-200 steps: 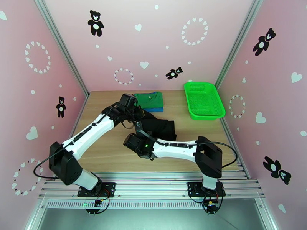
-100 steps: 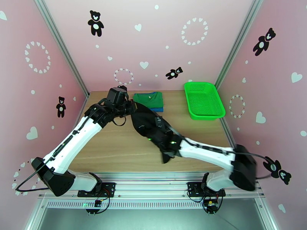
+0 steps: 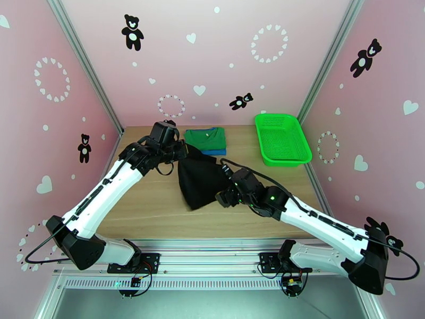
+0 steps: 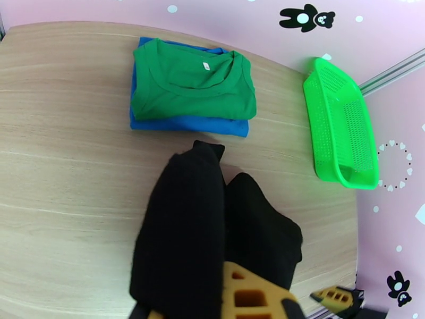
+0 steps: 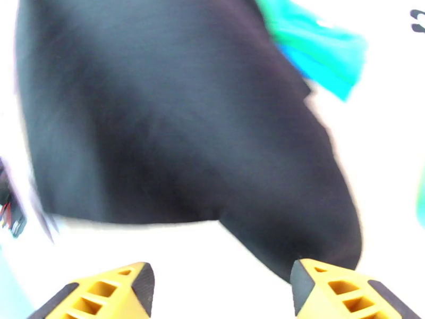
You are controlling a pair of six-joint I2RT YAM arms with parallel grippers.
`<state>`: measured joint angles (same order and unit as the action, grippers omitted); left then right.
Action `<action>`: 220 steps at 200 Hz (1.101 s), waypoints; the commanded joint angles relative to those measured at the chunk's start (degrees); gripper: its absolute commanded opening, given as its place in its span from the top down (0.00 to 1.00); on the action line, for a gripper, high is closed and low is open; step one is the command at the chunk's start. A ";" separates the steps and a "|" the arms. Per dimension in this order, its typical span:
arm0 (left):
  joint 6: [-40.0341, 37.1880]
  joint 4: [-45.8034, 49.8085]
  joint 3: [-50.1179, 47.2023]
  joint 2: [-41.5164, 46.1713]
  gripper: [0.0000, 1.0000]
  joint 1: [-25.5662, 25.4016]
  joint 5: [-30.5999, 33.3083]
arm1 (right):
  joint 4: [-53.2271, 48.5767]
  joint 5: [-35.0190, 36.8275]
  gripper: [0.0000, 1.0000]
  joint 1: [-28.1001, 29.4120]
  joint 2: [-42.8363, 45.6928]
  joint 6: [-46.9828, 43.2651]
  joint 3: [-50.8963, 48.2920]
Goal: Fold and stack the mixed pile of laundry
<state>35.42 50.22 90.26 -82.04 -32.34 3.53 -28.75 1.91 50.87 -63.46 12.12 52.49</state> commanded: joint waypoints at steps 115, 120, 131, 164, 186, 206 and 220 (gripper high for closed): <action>0.26 0.72 2.77 -1.18 1.00 0.41 0.85 | 14.86 3.37 0.19 10.45 -6.79 2.50 -6.20; 0.50 0.60 2.58 -1.10 1.00 0.43 0.92 | 16.05 6.94 0.19 12.01 -7.54 3.70 -5.98; 1.03 0.50 2.55 -1.10 1.00 0.42 0.86 | 19.00 13.67 0.19 15.53 -8.73 5.27 -5.58; 2.79 -0.54 2.33 -1.27 1.00 0.43 0.01 | 30.11 25.43 0.15 22.59 -15.76 5.01 -4.51; 4.27 -2.05 1.63 -0.95 1.00 0.34 -0.48 | 35.02 32.34 0.15 26.60 -25.39 -2.03 -1.06; 5.76 -2.76 1.50 -0.59 1.00 0.30 -0.70 | 45.94 40.39 0.14 30.54 -35.07 -13.37 1.36; 6.24 -3.32 1.83 -0.25 1.00 0.26 -0.71 | 47.77 44.84 0.13 30.79 -41.64 -14.78 5.62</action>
<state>39.59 49.84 91.94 -82.89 -32.36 3.49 8.29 33.95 79.77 -96.42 6.33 52.34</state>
